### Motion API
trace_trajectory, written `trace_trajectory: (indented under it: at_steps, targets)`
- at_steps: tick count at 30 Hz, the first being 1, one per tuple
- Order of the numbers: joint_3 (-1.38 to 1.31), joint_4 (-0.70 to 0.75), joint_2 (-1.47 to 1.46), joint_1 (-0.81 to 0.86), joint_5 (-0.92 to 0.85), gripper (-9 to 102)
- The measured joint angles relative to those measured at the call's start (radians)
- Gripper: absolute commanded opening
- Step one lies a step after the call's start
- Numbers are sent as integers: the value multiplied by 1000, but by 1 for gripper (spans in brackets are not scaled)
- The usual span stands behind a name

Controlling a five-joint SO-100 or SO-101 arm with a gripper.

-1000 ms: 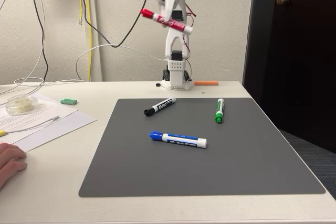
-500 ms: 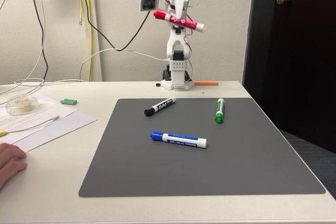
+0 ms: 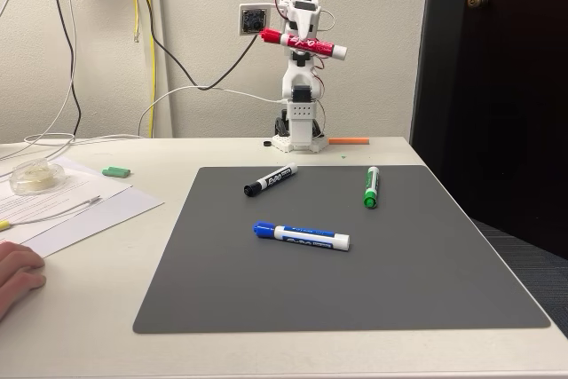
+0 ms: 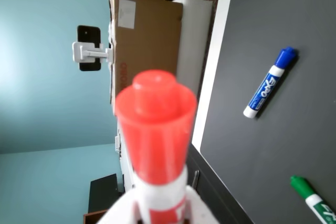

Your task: Pick up the red marker.

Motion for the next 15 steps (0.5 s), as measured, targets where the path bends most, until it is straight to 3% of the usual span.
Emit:
trace_trajectory:
  at_steps: [15]
  targets:
    - [0, 0, 3, 0, 9, 3]
